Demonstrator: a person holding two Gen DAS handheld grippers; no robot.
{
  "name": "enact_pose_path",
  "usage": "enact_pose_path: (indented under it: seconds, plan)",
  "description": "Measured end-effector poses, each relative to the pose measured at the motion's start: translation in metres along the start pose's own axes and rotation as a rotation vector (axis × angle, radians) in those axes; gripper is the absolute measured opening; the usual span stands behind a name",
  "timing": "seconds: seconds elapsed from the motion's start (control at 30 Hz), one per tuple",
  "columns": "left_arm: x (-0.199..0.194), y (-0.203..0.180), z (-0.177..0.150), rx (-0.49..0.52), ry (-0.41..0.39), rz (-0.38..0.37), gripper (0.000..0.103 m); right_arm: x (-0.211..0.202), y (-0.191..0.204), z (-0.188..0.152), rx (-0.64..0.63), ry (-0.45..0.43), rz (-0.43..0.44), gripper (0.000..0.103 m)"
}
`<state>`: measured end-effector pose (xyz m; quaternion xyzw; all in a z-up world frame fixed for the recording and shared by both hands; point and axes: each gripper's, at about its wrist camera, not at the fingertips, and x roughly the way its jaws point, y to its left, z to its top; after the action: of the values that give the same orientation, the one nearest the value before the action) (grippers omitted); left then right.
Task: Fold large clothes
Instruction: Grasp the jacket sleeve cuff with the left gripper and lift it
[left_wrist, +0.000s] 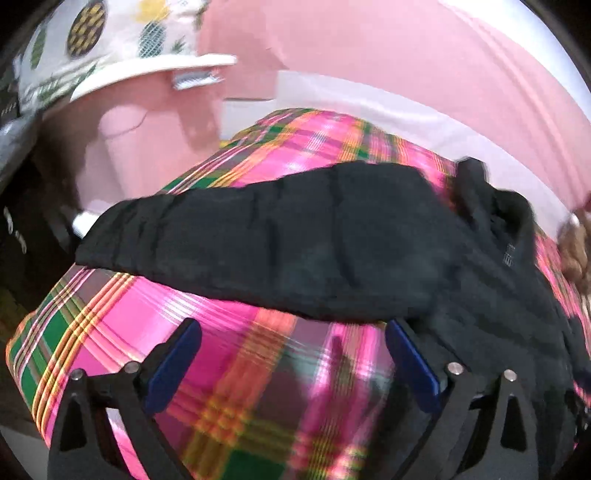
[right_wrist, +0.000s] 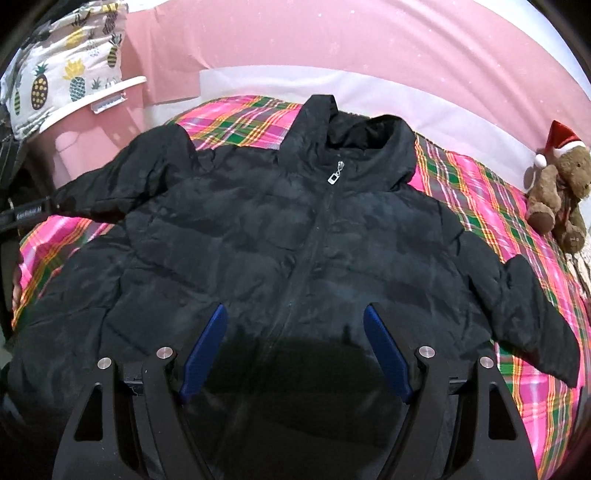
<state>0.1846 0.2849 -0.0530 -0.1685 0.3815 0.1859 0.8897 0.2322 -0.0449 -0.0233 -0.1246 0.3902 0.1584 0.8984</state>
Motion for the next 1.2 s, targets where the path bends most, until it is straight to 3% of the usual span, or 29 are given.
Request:
enact_pose_path:
  seconds: [0.27,0.43,0.53,0.6,0.67,0.7,0.8,1.03,1.2]
  plan:
    - [0.056,0.055,0.017,-0.141,0.045,0.064,0.098,0.033,-0.013,-0.001,0.011,0.054,-0.019,0.076]
    - [0.068,0.065,0.026,-0.192,0.005,0.069,0.098,0.045,-0.022,-0.001,0.022,0.071,-0.035,0.076]
    - [0.076,0.068,0.032,-0.202,-0.002,0.112,0.083,0.049,-0.028,-0.003,0.035,0.079,-0.036,0.076]
    - [0.078,0.069,0.037,-0.201,-0.011,0.128,0.059,0.05,-0.032,-0.004,0.041,0.087,-0.043,0.076]
    - [0.077,0.071,0.041,-0.198,-0.016,0.125,0.044,0.051,-0.036,-0.006,0.044,0.094,-0.041,0.076]
    - [0.076,0.07,0.043,-0.191,-0.018,0.123,0.034,0.051,-0.038,-0.007,0.045,0.098,-0.041,0.076]
    - [0.059,0.06,0.052,-0.135,-0.036,0.126,0.022,0.049,-0.042,-0.011,0.041,0.105,-0.049,0.076]
    - [-0.02,0.011,0.082,0.003,-0.173,0.057,0.019,0.03,-0.054,-0.019,0.055,0.086,-0.066,0.076]
    - [-0.062,-0.047,0.093,0.111,-0.221,-0.074,0.019,0.013,-0.064,-0.027,0.08,0.066,-0.066,0.076]
